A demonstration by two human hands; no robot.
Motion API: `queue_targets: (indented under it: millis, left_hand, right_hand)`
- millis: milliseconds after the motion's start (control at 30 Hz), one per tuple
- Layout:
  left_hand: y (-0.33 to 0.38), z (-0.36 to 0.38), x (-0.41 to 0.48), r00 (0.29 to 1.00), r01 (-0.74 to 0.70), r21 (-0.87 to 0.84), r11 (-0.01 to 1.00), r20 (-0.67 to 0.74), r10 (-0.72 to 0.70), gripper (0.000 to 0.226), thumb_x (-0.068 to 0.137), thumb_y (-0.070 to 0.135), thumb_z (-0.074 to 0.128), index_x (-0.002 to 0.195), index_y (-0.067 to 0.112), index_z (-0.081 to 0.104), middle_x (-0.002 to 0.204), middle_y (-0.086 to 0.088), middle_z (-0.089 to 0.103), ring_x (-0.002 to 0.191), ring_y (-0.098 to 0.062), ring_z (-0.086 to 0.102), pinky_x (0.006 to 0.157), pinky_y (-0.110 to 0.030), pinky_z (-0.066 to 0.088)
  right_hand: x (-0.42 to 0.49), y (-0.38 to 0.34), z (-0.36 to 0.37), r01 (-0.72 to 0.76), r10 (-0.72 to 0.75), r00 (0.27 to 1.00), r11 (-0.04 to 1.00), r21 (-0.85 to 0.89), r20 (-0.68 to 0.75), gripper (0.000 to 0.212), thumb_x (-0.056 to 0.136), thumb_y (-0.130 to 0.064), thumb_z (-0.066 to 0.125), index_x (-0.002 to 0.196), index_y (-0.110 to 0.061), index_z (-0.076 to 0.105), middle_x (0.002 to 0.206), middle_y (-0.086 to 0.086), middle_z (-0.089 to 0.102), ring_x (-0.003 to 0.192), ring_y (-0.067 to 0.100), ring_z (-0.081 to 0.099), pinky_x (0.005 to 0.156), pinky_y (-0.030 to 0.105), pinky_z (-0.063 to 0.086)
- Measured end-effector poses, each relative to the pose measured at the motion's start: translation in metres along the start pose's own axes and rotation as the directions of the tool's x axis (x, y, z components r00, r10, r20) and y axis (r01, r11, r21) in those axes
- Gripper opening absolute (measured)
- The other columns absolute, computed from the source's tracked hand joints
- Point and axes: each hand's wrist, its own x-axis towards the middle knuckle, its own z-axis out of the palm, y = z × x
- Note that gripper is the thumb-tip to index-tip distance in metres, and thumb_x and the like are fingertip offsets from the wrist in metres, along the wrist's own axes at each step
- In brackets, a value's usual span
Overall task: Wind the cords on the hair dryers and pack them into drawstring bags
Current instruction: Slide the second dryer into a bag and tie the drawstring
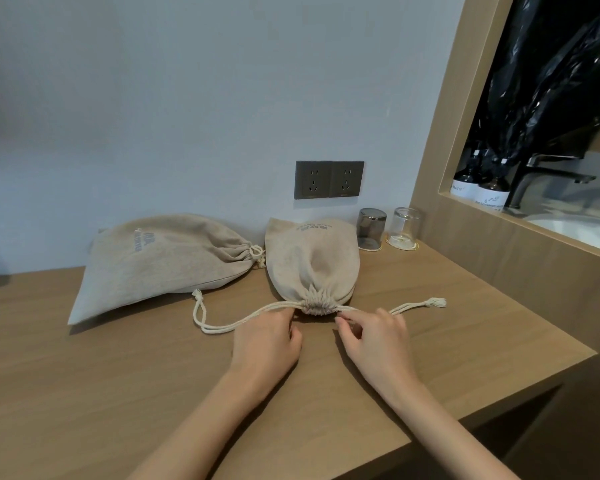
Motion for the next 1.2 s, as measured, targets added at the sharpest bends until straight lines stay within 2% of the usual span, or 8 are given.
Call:
queue_targets:
  millis: [133, 200, 300, 500, 700, 800, 933, 1200]
  left_hand:
    - [0.002, 0.003, 0.001, 0.993, 0.115, -0.161, 0.98, 0.051, -0.108, 0.005, 0.088, 0.026, 0.044, 0.091, 0.022, 0.043, 0.081, 0.002, 0.061, 0.086, -0.023, 0.06, 0.064, -0.032, 0.041]
    - [0.001, 0.005, 0.005, 0.993, 0.111, -0.352, 0.929, 0.075, -0.091, 0.035, 0.089, 0.021, 0.051, 0.122, 0.027, 0.046, 0.079, 0.007, 0.06, 0.079, -0.014, 0.059, 0.066, -0.027, 0.044]
    - [0.001, 0.007, 0.013, 0.987, 0.152, -0.729, 0.668, 0.151, -0.06, 0.063, 0.088, 0.007, 0.061, 0.143, 0.021, 0.035, 0.084, 0.004, 0.05, 0.068, -0.005, 0.046, 0.065, -0.009, 0.04]
    - [-0.005, -0.001, 0.02, 0.995, 0.099, -0.837, 0.538, 0.089, -0.046, 0.015, 0.097, 0.014, 0.051, 0.106, 0.017, 0.062, 0.089, 0.006, 0.056, 0.063, 0.002, 0.048, 0.056, -0.014, 0.038]
    - [-0.009, 0.001, 0.02, 0.983, 0.14, -0.815, 0.563, 0.181, 0.018, 0.024, 0.1, 0.019, 0.043, 0.09, 0.019, 0.065, 0.074, 0.005, 0.055, 0.061, 0.001, 0.049, 0.067, -0.024, 0.044]
    - [-0.008, 0.0, 0.02, 0.978, 0.152, -0.804, 0.575, 0.206, 0.031, 0.022, 0.099, 0.019, 0.045, 0.085, 0.02, 0.061, 0.074, 0.003, 0.056, 0.066, -0.005, 0.05, 0.069, -0.027, 0.045]
    - [-0.01, -0.001, 0.022, 0.989, 0.149, -0.827, 0.542, 0.112, -0.101, 0.019, 0.097, 0.019, 0.051, 0.093, 0.007, 0.066, 0.067, 0.013, 0.059, 0.058, 0.001, 0.047, 0.056, -0.012, 0.038]
    - [-0.03, -0.016, 0.031, 0.995, -0.003, -0.809, 0.588, 0.059, 0.086, 0.021, 0.093, 0.012, 0.056, 0.079, 0.023, 0.069, 0.082, 0.003, 0.062, 0.069, 0.004, 0.056, 0.067, -0.013, 0.043]
  right_hand:
    - [0.003, -0.004, -0.004, -0.126, 0.113, 0.991, 0.967, 0.223, 0.068, 0.019, 0.087, -0.033, 0.063, 0.105, -0.025, 0.064, 0.067, -0.007, 0.056, 0.081, 0.019, 0.055, 0.076, 0.034, 0.036]
    - [0.008, -0.001, -0.001, -0.202, 0.159, 0.978, 0.875, 0.44, 0.133, 0.026, 0.086, -0.029, 0.066, 0.11, -0.021, 0.061, 0.073, -0.006, 0.053, 0.079, 0.017, 0.054, 0.077, 0.035, 0.043]
    - [0.017, -0.003, 0.003, -0.245, 0.209, 0.969, 0.751, 0.613, 0.132, 0.031, 0.086, -0.024, 0.069, 0.116, -0.024, 0.063, 0.09, -0.006, 0.05, 0.091, 0.016, 0.053, 0.079, 0.021, 0.041]
    - [0.025, -0.024, 0.001, -0.263, 0.286, 0.949, 0.498, 0.826, 0.13, 0.013, 0.086, -0.017, 0.069, 0.078, -0.027, 0.07, 0.092, -0.001, 0.06, 0.078, -0.004, 0.059, 0.072, 0.01, 0.043]
    - [0.034, -0.043, 0.001, -0.253, 0.34, 0.923, 0.175, 0.951, 0.183, 0.016, 0.094, -0.012, 0.057, 0.091, -0.02, 0.071, 0.083, -0.01, 0.07, 0.071, -0.005, 0.062, 0.067, 0.009, 0.047]
    - [0.035, -0.043, 0.007, -0.171, 0.212, 0.974, 0.431, 0.886, 0.085, 0.019, 0.096, -0.016, 0.054, 0.093, -0.02, 0.072, 0.063, -0.013, 0.062, 0.062, -0.004, 0.054, 0.063, 0.01, 0.043]
    - [0.029, -0.035, 0.017, 0.027, -0.076, 0.996, 0.765, 0.644, 0.048, 0.02, 0.096, -0.015, 0.054, 0.089, -0.011, 0.073, 0.074, -0.001, 0.066, 0.074, 0.01, 0.058, 0.066, 0.027, 0.044]
    - [0.024, -0.034, 0.032, 0.376, -0.419, 0.905, 0.867, 0.327, 0.07, 0.008, 0.088, -0.016, 0.056, 0.082, -0.017, 0.061, 0.084, -0.007, 0.06, 0.086, 0.016, 0.057, 0.077, 0.031, 0.045]
